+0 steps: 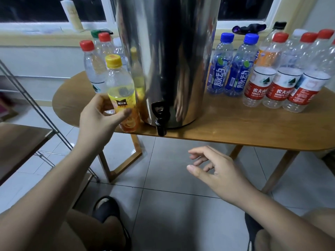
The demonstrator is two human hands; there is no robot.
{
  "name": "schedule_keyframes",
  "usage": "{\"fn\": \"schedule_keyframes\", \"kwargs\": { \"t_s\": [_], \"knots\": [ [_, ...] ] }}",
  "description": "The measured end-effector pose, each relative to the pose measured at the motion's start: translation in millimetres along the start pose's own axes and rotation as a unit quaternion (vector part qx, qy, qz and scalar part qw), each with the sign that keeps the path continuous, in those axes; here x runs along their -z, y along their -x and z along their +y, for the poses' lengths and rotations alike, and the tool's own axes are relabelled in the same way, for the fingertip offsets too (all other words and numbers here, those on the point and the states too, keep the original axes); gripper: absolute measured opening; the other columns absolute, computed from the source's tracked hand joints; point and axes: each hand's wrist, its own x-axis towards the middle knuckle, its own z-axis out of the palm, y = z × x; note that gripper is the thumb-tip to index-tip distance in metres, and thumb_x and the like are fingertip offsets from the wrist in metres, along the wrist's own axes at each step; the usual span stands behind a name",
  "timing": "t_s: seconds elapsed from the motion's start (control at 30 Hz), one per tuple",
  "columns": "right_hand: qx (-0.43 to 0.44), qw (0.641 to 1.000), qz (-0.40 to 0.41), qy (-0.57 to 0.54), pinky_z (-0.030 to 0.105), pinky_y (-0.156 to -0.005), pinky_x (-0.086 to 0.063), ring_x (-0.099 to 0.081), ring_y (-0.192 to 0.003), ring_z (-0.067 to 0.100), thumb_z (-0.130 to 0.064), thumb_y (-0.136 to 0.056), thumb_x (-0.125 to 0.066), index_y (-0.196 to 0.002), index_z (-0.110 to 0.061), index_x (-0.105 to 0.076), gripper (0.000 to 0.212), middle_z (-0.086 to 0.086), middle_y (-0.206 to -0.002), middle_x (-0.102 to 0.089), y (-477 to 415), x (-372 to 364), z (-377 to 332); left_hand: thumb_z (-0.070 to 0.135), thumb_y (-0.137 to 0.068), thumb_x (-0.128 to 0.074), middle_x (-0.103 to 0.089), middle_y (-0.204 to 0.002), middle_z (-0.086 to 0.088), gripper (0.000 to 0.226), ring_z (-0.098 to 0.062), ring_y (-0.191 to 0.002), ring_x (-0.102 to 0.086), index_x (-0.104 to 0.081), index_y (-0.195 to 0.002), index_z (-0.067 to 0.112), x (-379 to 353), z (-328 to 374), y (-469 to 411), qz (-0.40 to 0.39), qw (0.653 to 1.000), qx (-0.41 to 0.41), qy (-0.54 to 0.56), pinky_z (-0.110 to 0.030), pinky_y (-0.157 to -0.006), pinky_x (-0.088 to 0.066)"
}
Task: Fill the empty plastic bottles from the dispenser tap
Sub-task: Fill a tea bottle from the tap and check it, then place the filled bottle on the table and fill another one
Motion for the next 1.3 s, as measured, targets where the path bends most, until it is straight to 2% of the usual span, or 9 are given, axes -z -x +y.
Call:
{"fn": "schedule_keyframes", "kwargs": {
  "t_s": [0.2, 0.4, 0.47, 0.6, 0.77, 0.9, 1.1, 1.2, 1.3],
  "knots": [
    [0.008, 1.0, -0.009, 0.012, 0.031, -0.085, -0.06, -0.065, -0.118, 0.011, -0.031, -0.099, -0.078, -0.128, -0.037, -0.067, 0.031, -0.018, -0.122, -0.066, -1, -1, 2, 0.041, -0.086, -0.092, -0.078, -0.115, 0.012, 0.047, -0.004, -0.106, -0.072, -0.07, -0.125, 0.027, -2, -15, -17, 0.006, 0.999, 0.004, -0.042, -0.029, -0.09, -0.059],
    [0.013, 0.999, -0.018, 0.023, 0.031, -0.085, -0.06, -0.065, -0.119, 0.011, -0.028, -0.099, -0.078, -0.127, -0.037, -0.068, 0.031, -0.018, -0.124, -0.066, 0, 0, 5, 0.056, -0.084, -0.09, -0.076, -0.119, 0.014, 0.054, -0.006, -0.112, -0.07, -0.067, -0.127, 0.033, 0, -25, -37, 0.02, 0.996, 0.004, -0.087, -0.039, -0.096, -0.06],
    [0.013, 0.999, -0.018, 0.027, 0.031, -0.085, -0.06, -0.065, -0.118, 0.011, -0.027, -0.099, -0.078, -0.126, -0.037, -0.068, 0.03, -0.018, -0.123, -0.066, 1, 0, 6, 0.058, -0.083, -0.09, -0.076, -0.115, 0.013, 0.053, -0.007, -0.108, -0.071, -0.066, -0.123, 0.032, -1, -28, -45, 0.026, 0.994, 0.002, -0.108, -0.038, -0.094, -0.06],
    [0.014, 0.999, -0.015, 0.029, 0.031, -0.085, -0.06, -0.066, -0.116, 0.012, -0.026, -0.098, -0.079, -0.124, -0.037, -0.069, 0.03, -0.018, -0.121, -0.067, 0, 2, 9, 0.058, -0.083, -0.089, -0.075, -0.119, 0.011, 0.058, -0.008, -0.107, -0.07, -0.066, -0.127, 0.028, -2, -33, -58, 0.041, 0.991, 0.006, -0.129, -0.023, -0.084, -0.055],
    [0.019, 0.999, 0.01, 0.026, 0.032, -0.082, -0.061, -0.069, -0.112, 0.013, -0.024, -0.097, -0.08, -0.12, -0.037, -0.071, 0.028, -0.017, -0.118, -0.07, -4, 4, 14, 0.059, -0.077, -0.093, -0.074, -0.119, 0.011, 0.065, -0.011, -0.108, -0.071, -0.06, -0.126, 0.03, 0, -40, -67, 0.075, 0.989, 0.021, -0.123, -0.035, -0.093, -0.059],
    [0.016, 0.999, 0.044, 0.016, 0.034, -0.079, -0.06, -0.071, -0.107, 0.016, -0.021, -0.095, -0.081, -0.114, -0.036, -0.073, 0.025, -0.014, -0.113, -0.072, -10, 9, 16, 0.058, -0.076, -0.094, -0.071, -0.109, 0.01, 0.066, -0.01, -0.1, -0.069, -0.057, -0.12, 0.026, 0, -40, -62, 0.088, 0.987, 0.023, -0.129, -0.022, -0.078, -0.05],
    [-0.012, 0.989, 0.147, -0.023, 0.044, -0.078, -0.063, -0.073, -0.09, 0.017, -0.019, -0.094, -0.082, -0.107, -0.034, -0.076, 0.02, -0.01, -0.1, -0.077, -28, 37, 13, 0.054, -0.083, -0.091, -0.073, -0.097, 0.005, 0.047, -0.011, -0.096, -0.069, -0.063, -0.109, 0.027, -1, -41, -37, 0.021, 0.995, 0.018, -0.1, -0.038, -0.083, -0.058],
    [-0.038, 0.982, 0.183, -0.021, 0.054, -0.08, -0.065, -0.074, -0.086, 0.017, -0.027, -0.095, -0.081, -0.108, -0.035, -0.075, 0.017, -0.01, -0.098, -0.078, -40, 59, 15, 0.05, -0.086, -0.089, -0.073, -0.096, 0.006, 0.04, -0.009, -0.092, -0.068, -0.066, -0.106, 0.025, -9, -35, -20, -0.032, 0.995, 0.01, -0.098, -0.033, -0.078, -0.057],
    [-0.053, 0.972, 0.227, -0.015, 0.047, -0.077, -0.068, -0.076, -0.09, 0.017, -0.026, -0.097, -0.079, -0.111, -0.031, -0.074, 0.015, -0.007, -0.099, -0.077, -51, 85, 11, 0.042, -0.089, -0.088, -0.074, -0.095, 0.009, 0.03, -0.003, -0.092, -0.069, -0.068, -0.105, 0.026, -18, -28, -7, -0.074, 0.992, -0.004, -0.1, -0.022, -0.077, -0.056]
  ]
}}
